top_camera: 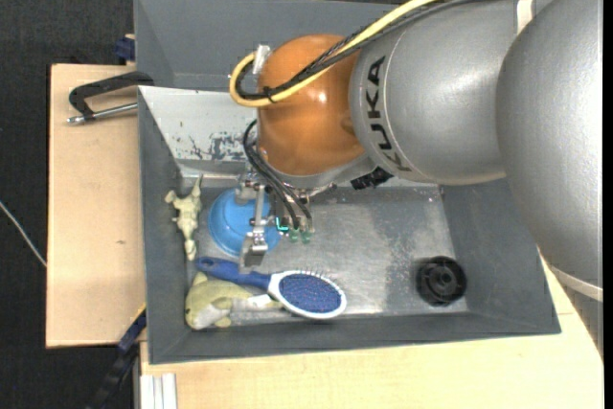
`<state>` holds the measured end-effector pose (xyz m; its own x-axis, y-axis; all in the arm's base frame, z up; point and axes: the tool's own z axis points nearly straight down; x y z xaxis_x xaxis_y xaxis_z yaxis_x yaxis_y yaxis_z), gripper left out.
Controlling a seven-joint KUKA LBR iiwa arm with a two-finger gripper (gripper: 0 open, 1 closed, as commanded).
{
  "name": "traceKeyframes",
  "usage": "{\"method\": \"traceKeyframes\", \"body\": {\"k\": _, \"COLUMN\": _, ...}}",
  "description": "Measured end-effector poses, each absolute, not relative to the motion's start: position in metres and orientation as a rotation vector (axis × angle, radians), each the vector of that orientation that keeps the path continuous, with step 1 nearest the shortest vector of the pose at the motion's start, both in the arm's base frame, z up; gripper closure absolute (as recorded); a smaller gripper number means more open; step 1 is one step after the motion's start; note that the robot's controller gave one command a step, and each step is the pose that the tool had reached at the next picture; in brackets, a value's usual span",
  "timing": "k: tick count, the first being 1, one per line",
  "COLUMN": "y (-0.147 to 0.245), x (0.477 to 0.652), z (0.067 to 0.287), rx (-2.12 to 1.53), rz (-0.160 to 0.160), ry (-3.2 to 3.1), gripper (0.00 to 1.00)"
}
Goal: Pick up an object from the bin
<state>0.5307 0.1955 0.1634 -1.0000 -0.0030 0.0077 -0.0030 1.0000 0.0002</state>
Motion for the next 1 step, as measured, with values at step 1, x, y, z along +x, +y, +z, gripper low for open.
{"method": "traceKeyframes", "body": {"k": 1, "y": 0.0900, "x": 0.5013, "z": 0.1152, "rx": -0.123, "rz": 0.002, "ry": -3.137, "gripper": 0.00}}
